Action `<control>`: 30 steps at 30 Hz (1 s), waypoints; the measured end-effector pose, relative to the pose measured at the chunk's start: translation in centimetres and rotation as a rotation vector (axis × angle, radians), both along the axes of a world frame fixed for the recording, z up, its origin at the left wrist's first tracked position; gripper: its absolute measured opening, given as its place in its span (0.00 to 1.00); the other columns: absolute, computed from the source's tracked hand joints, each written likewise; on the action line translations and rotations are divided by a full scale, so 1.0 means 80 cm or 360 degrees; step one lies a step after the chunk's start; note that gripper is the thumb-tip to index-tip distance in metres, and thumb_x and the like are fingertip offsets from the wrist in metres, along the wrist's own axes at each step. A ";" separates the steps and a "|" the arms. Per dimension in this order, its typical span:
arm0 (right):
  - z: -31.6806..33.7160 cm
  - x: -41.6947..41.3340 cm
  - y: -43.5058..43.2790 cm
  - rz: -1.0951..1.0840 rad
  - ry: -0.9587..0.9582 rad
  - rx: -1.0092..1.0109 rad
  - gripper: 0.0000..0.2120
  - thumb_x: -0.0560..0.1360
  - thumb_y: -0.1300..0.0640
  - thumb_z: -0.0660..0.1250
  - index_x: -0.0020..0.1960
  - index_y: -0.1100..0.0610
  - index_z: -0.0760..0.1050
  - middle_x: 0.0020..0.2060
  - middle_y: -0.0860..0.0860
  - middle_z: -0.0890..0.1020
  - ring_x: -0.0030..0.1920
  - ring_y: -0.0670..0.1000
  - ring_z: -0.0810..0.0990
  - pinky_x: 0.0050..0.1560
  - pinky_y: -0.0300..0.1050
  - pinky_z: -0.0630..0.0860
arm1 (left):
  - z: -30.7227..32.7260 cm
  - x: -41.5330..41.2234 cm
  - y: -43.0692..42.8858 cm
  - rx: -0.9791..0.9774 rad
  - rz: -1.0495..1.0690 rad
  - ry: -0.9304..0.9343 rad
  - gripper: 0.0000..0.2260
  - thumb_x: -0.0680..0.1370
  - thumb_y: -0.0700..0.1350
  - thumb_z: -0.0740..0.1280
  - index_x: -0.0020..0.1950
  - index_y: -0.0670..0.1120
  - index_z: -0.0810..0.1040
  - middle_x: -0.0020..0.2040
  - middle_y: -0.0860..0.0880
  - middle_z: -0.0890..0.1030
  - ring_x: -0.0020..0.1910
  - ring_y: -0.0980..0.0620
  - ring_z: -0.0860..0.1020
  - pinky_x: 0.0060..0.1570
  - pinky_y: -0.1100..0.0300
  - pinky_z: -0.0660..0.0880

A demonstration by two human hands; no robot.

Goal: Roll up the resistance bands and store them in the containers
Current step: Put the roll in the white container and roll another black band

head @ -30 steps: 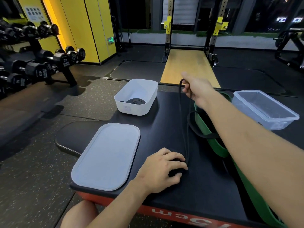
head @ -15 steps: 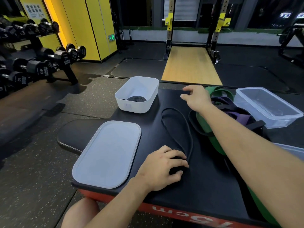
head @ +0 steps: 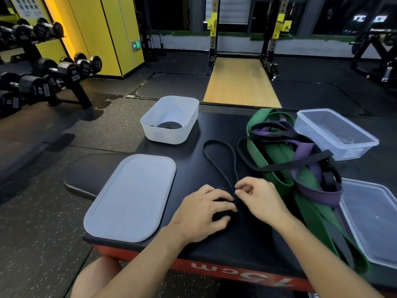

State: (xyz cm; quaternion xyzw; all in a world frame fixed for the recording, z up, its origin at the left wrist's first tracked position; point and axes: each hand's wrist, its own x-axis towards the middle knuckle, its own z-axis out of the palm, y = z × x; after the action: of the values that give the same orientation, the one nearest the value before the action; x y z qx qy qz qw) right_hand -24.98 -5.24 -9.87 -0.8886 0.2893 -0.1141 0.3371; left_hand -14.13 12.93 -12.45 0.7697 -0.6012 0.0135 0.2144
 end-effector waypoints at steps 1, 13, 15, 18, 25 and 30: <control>-0.005 -0.011 0.005 0.0005 -0.0070 0.0031 0.08 0.76 0.58 0.74 0.50 0.45 0.82 0.38 0.43 0.84 0.38 0.40 0.81 0.44 0.31 0.76 | 0.000 0.000 0.000 0.0005 0.0003 0.0006 0.13 0.80 0.59 0.63 0.63 0.65 0.79 0.67 0.67 0.74 0.62 0.60 0.69 0.53 0.56 0.78; -0.028 -0.012 0.033 -0.0180 -0.0357 0.0175 0.08 0.73 0.56 0.79 0.51 0.49 0.85 0.40 0.42 0.86 0.43 0.37 0.83 0.48 0.32 0.78 | 0.011 0.002 0.001 0.0026 0.0160 0.0374 0.25 0.73 0.62 0.74 0.67 0.65 0.69 0.60 0.71 0.76 0.62 0.67 0.70 0.59 0.63 0.71; -0.027 -0.004 0.032 -0.0218 -0.0363 0.0200 0.08 0.73 0.56 0.79 0.52 0.50 0.86 0.40 0.42 0.86 0.43 0.36 0.83 0.47 0.27 0.76 | 0.008 0.007 0.000 0.0027 0.0142 0.0332 0.23 0.73 0.64 0.74 0.65 0.63 0.73 0.60 0.70 0.74 0.60 0.66 0.71 0.56 0.66 0.70; -0.025 0.000 0.032 -0.0203 -0.0344 0.0157 0.09 0.75 0.56 0.77 0.55 0.50 0.86 0.42 0.42 0.85 0.44 0.37 0.83 0.50 0.31 0.78 | 0.004 0.010 -0.001 0.0015 0.0088 0.0257 0.19 0.74 0.66 0.72 0.62 0.62 0.77 0.64 0.68 0.73 0.62 0.66 0.69 0.54 0.69 0.68; -0.028 0.001 0.038 -0.0002 -0.0191 -0.0074 0.18 0.82 0.56 0.67 0.70 0.44 0.78 0.52 0.45 0.77 0.50 0.44 0.79 0.57 0.42 0.78 | -0.005 0.011 0.003 -0.0099 0.0089 0.0431 0.20 0.71 0.66 0.75 0.60 0.60 0.83 0.63 0.64 0.68 0.68 0.62 0.66 0.69 0.65 0.67; -0.019 -0.005 0.031 0.0261 -0.0002 -0.0118 0.24 0.81 0.55 0.64 0.74 0.39 0.69 0.58 0.42 0.71 0.57 0.43 0.76 0.61 0.40 0.73 | 0.006 0.009 0.002 -0.0089 0.0189 0.0560 0.22 0.67 0.63 0.80 0.54 0.58 0.76 0.54 0.63 0.67 0.58 0.60 0.69 0.52 0.70 0.68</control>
State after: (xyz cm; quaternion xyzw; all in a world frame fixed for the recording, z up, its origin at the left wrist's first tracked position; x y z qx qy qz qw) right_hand -25.38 -2.77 -11.41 -0.9211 0.2109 -0.0974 0.3124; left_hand -13.45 13.11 -11.93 0.7880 -0.5074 -0.0920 0.3364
